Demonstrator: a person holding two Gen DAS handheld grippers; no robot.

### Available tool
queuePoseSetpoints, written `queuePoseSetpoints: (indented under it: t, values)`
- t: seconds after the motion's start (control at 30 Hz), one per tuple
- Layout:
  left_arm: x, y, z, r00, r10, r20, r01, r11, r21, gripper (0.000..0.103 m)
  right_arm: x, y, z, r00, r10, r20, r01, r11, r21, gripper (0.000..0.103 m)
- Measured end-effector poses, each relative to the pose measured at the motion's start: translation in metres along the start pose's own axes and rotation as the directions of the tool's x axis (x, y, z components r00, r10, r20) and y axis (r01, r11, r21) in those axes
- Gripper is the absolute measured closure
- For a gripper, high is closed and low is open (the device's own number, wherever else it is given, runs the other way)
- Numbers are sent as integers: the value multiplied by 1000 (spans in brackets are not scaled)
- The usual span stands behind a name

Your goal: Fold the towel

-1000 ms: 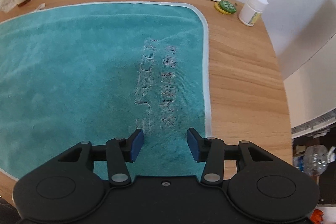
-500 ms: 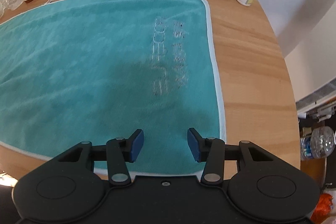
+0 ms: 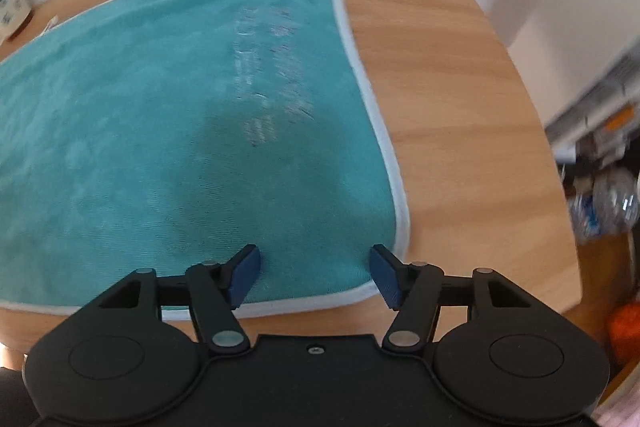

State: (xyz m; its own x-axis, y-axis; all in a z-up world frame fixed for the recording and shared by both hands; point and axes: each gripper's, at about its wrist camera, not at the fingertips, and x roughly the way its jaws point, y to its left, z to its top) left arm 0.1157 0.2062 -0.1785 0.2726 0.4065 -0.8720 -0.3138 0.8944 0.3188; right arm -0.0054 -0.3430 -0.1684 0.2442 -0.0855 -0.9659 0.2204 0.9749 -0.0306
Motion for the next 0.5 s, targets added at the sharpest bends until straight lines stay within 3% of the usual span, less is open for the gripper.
queuePoseSetpoints:
  t: [0.2, 0.37, 0.5]
  values:
    - [7, 14, 14, 998, -54, -24, 52, 997, -57, 32, -3, 4, -1, 999, -46, -13, 46, 999, -14, 38]
    - [11, 20, 19, 996, -89, -31, 88, 995, -50, 32, -5, 15, 4, 995, -100, -18, 98, 993, -65, 41]
    - [4, 23, 19, 996, -48, -77, 44, 998, -47, 32, -14, 25, 10, 993, -119, 28, 121, 983, -135, 41]
